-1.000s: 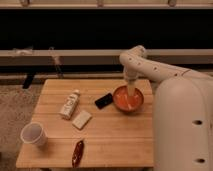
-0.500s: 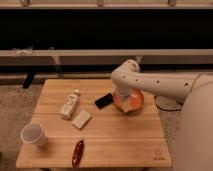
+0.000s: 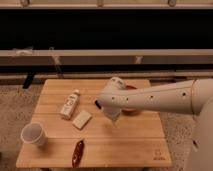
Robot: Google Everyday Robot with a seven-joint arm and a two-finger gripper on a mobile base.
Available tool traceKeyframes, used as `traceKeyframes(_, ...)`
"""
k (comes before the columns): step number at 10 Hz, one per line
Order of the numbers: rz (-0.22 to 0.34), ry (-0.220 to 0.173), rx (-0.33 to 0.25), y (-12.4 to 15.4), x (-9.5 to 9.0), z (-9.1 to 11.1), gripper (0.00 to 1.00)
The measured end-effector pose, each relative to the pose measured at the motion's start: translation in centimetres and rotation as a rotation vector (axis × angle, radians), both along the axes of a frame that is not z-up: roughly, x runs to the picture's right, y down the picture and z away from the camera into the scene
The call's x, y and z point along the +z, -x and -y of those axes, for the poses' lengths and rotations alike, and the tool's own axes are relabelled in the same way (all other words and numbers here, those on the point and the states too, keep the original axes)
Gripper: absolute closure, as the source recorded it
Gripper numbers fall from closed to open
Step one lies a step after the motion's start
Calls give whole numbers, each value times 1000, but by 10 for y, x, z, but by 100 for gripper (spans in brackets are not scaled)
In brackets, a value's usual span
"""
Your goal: Place the pepper in the ceramic cup
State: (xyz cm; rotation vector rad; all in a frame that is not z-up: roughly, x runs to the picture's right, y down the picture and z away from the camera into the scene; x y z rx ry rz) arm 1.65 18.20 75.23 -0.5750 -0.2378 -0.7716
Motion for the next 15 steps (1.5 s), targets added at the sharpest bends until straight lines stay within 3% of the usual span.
traceKeyframes(1,69,24,-87,16,-11,-23,20)
traceKeyframes(4,245,89,-274,52,-39,-72,20)
traceKeyframes(12,273,97,-297,57,-41,-77,20)
traceKeyframes(15,360,121,-370,93,-29,-85,20)
